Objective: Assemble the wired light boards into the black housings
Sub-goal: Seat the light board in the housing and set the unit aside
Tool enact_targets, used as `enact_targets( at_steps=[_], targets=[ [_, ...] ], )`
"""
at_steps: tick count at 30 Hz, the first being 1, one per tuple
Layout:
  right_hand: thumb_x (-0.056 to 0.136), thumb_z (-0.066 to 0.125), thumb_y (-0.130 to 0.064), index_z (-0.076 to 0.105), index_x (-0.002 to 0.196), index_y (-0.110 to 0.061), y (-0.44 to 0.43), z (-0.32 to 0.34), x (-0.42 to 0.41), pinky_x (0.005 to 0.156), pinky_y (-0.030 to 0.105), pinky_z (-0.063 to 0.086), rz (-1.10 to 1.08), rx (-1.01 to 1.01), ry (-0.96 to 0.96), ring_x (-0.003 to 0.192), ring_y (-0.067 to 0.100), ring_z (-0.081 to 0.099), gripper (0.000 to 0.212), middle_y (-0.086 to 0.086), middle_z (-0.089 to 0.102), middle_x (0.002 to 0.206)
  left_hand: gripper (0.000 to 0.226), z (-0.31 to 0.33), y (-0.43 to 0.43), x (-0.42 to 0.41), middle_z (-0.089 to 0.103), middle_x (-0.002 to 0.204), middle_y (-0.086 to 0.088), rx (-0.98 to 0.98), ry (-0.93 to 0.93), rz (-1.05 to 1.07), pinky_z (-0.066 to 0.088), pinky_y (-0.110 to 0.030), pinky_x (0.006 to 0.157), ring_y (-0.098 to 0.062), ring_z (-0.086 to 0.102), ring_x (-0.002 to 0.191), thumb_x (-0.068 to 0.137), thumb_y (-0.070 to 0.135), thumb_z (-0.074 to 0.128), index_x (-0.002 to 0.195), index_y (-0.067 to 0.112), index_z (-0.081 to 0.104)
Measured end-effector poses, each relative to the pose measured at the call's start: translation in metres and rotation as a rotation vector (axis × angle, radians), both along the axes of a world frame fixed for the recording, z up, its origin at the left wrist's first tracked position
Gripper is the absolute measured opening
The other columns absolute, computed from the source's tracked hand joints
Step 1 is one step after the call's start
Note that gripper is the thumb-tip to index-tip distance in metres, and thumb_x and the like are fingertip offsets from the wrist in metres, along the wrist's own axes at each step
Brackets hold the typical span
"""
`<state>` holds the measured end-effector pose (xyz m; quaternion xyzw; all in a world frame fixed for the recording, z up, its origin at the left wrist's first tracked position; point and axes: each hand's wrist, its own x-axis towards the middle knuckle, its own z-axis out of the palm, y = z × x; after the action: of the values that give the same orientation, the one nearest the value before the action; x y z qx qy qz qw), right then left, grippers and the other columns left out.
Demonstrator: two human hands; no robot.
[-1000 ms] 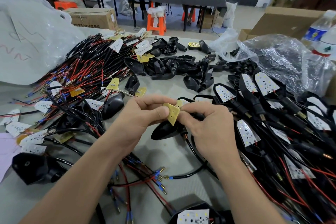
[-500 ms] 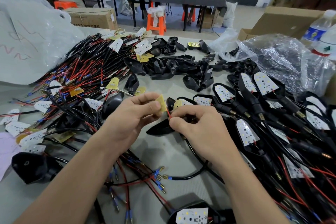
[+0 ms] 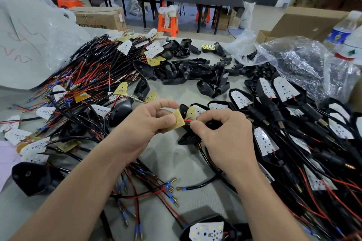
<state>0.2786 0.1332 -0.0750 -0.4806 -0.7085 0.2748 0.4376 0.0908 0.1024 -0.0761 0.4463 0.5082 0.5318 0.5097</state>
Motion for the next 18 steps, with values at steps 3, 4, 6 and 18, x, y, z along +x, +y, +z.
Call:
enact_targets(
  at_steps=[3,4,6,18],
  targets=[
    [0.071,0.085,-0.030,0.076,0.073,-0.037,0.004,-0.001,0.001,0.066,0.010,0.045,0.029,-0.047,0.032,0.072,0.001,0.065,0.011,-0.021,0.070,0.070,0.024,0.002,0.000,-0.004,0.068,0.066,0.004,0.003,0.052,0.062,0.053,-0.016,0.067,-0.007,0.061,0.063,0.091,-0.008,0.063,0.101,0.013,0.069],
    [0.070,0.083,-0.031,0.077,0.078,-0.037,0.006,-0.001,0.003,0.071,0.011,0.047,0.072,-0.103,0.076,0.073,0.000,0.067,0.012,-0.020,0.072,0.074,0.024,0.003,0.000,-0.005,0.068,0.067,0.003,0.008,0.041,0.085,0.054,-0.016,0.067,-0.006,0.063,0.063,0.091,-0.009,0.063,0.100,0.012,0.070],
    [0.070,0.078,-0.034,0.078,0.090,-0.036,0.011,0.000,0.009,0.077,0.023,0.052,0.200,-0.259,0.137,0.073,-0.001,0.068,0.020,-0.017,0.076,0.082,0.023,0.004,0.000,-0.010,0.068,0.066,0.005,0.022,-0.033,0.136,0.055,-0.016,0.066,-0.005,0.064,0.063,0.089,-0.008,0.062,0.099,0.011,0.070],
    [0.072,0.072,-0.018,0.081,0.082,-0.025,0.016,-0.011,0.006,0.057,0.035,0.040,0.095,-0.321,0.340,0.053,0.018,0.049,0.015,-0.003,0.069,0.061,0.019,0.000,-0.001,-0.016,0.064,0.080,0.002,-0.032,-0.016,0.008,0.053,-0.024,0.078,-0.010,0.060,0.077,0.085,0.009,0.071,0.090,0.023,0.083]
  ],
)
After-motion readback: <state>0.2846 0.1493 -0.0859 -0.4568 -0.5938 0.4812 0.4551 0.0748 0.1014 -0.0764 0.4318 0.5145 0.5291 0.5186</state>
